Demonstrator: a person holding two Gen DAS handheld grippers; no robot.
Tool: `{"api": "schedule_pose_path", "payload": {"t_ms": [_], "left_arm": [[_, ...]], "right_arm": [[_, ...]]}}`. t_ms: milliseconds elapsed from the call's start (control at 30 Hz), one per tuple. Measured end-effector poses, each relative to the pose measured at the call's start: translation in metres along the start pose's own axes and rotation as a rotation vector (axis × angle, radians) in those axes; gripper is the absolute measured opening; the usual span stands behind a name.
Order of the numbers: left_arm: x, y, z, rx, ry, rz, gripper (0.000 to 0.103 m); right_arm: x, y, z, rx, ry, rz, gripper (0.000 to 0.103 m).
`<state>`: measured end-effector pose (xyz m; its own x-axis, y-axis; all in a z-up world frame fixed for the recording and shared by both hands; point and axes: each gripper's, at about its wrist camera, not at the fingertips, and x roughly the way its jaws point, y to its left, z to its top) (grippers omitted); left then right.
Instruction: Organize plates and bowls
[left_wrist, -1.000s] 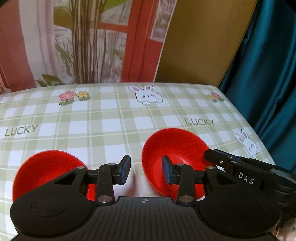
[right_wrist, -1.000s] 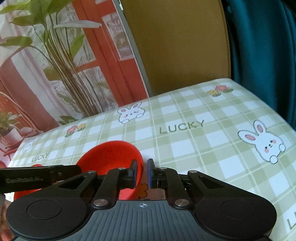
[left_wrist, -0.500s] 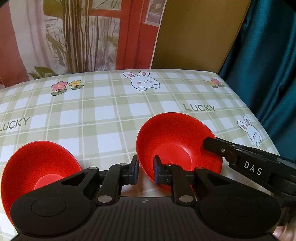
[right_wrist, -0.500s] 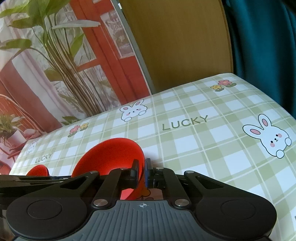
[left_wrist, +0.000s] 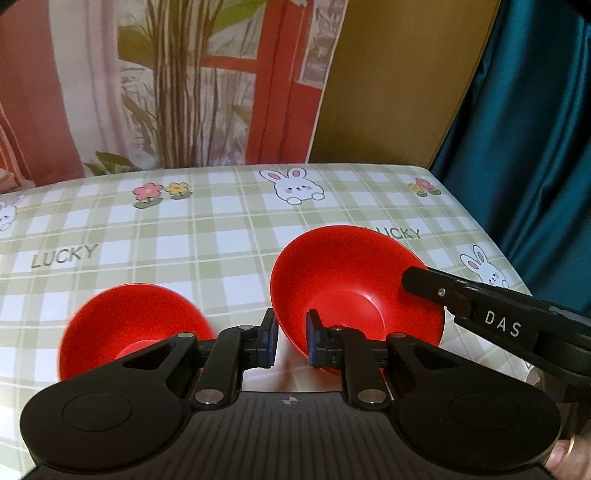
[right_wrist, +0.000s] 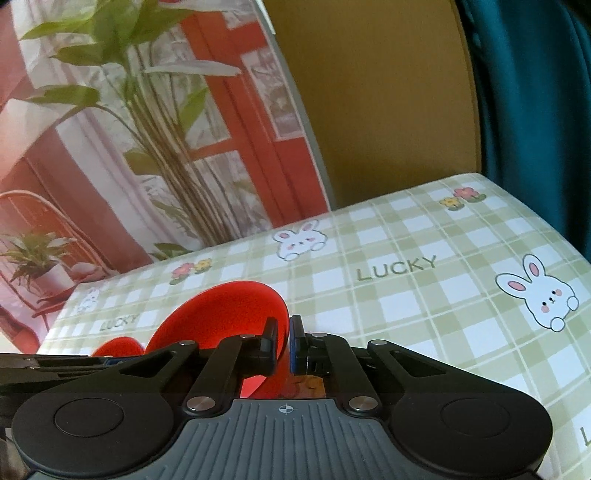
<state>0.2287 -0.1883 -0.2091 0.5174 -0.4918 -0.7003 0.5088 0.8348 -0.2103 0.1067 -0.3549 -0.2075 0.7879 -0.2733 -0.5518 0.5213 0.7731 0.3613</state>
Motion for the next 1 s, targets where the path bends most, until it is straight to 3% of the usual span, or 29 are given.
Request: {"api": "schedule_pose_path", "payload": {"t_ms": [600,1000], "left_arm": [[-0.055,0.028,-0.015,-0.006,-0.087,-0.002,0.018],[-0.073,0.051,-0.027,-0.062,-0.127,0.012,0.018]], "right_arm": [[-0.023,0.054,-0.001,-0.060,-0.013,0.049,0.006],[-0.020,0.082,-0.006,-0.105,0.017,0.073,0.006]]}}
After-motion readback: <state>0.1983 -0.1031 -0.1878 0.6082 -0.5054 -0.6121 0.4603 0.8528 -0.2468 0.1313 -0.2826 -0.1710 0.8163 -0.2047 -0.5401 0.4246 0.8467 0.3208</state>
